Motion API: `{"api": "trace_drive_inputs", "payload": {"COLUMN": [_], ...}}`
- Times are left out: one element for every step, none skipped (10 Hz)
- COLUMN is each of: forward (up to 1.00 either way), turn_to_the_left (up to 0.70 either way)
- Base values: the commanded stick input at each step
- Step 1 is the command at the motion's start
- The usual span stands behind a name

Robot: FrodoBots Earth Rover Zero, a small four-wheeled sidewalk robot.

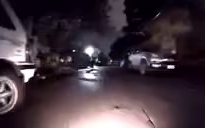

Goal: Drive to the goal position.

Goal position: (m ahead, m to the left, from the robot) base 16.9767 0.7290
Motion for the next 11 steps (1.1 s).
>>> {"api": "trace_drive_inputs", "payload": {"forward": [1.0,1.0,1.0,1.0,1.0,1.0,1.0,1.0,1.0,1.0,1.0], "turn_to_the_left": [0.0,0.0,0.0,0.18,0.27,0.06,0.0,0.0,0.0,0.0,0.0]}}
